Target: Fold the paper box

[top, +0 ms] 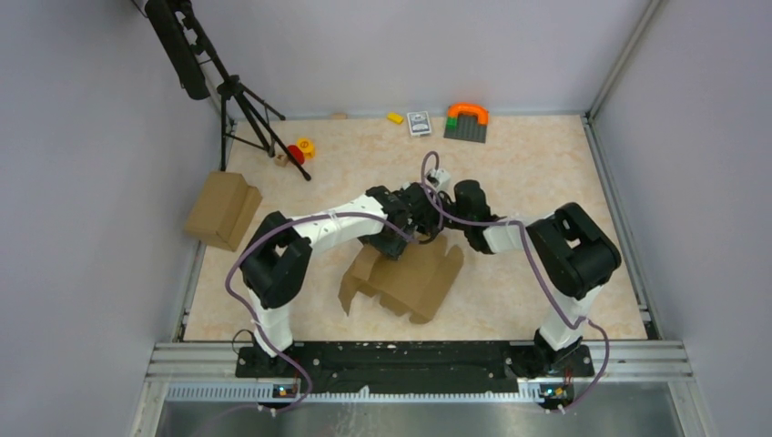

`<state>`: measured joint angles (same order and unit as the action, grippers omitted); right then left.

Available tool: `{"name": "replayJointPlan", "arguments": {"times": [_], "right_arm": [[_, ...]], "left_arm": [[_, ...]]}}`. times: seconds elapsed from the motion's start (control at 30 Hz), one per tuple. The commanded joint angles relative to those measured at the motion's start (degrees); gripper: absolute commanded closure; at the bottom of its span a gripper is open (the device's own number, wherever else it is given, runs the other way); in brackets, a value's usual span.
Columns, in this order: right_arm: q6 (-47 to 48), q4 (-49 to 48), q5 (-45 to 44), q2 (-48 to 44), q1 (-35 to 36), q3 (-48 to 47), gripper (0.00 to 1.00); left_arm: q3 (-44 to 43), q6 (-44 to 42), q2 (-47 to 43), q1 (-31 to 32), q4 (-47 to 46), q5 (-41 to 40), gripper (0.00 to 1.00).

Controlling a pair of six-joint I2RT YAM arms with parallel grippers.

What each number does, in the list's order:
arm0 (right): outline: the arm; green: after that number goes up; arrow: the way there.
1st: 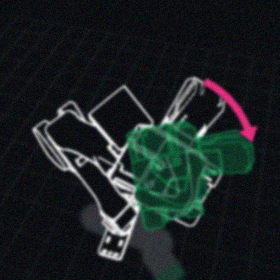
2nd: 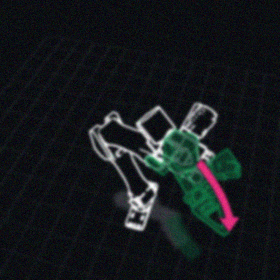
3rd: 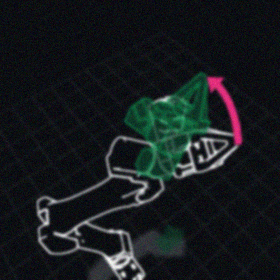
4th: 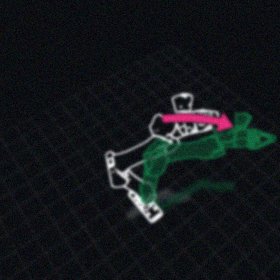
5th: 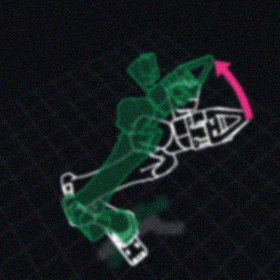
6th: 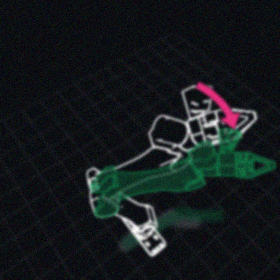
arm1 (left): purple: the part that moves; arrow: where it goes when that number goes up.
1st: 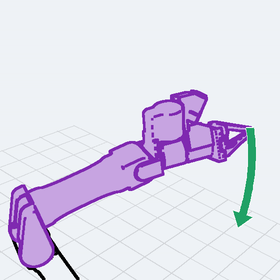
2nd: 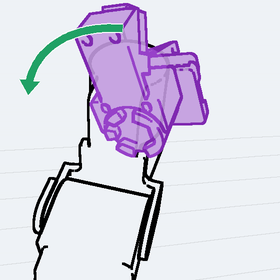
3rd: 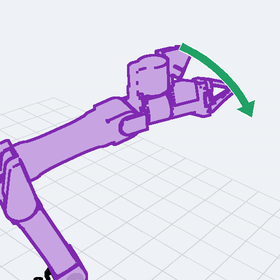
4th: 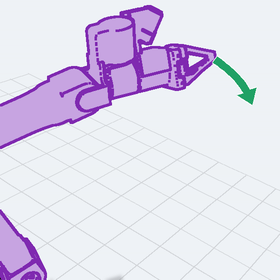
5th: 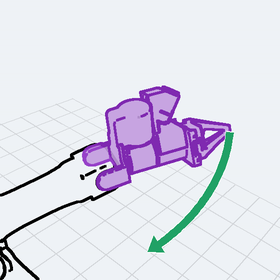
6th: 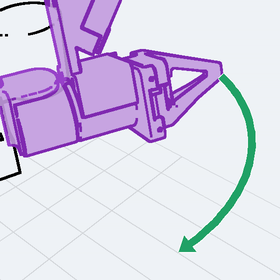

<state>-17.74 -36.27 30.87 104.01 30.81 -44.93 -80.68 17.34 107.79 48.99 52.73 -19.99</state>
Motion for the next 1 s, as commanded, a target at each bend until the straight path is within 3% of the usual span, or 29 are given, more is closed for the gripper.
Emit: {"name": "replayJointPlan", "arguments": {"times": [0.0, 0.13, 0.23, 0.4, 0.67, 0.97], "right_arm": [[1.85, 8.4, -1.04, -5.21, 4.7, -2.49, 1.0], [1.34, 20.23, -2.97, -7.2, 4.63, -4.51, 1.0], [2.54, 34.62, -3.62, -5.51, 4.67, -10.29, 1.0], [2.56, 48.98, -8.41, -7.24, 4.61, -13.63, 1.0], [0.5, 58.24, -12.14, -12.55, 4.61, -14.89, 1.0], [0.03, 73.64, -23.76, -12.0, 4.61, -21.36, 1.0]], "left_arm": [[-1.83, -4.01, -4.42, -0.94, -8.67, 14.83, 0.34], [0.94, -3.16, -9.19, -3.78, -11.31, 21.5, 0.28], [3.55, -1.81, -12.64, -5.25, -13.33, 23.21, 0.21], [8.26, 0.9, -18.81, -9.31, -16.44, 26.96, 0.08], [15.01, 3.05, -27.43, -14.52, -18.03, 30.72, 0.05], [25.89, 7.51, -34.42, -18.69, -20.1, 28.82, 0.03]]}}
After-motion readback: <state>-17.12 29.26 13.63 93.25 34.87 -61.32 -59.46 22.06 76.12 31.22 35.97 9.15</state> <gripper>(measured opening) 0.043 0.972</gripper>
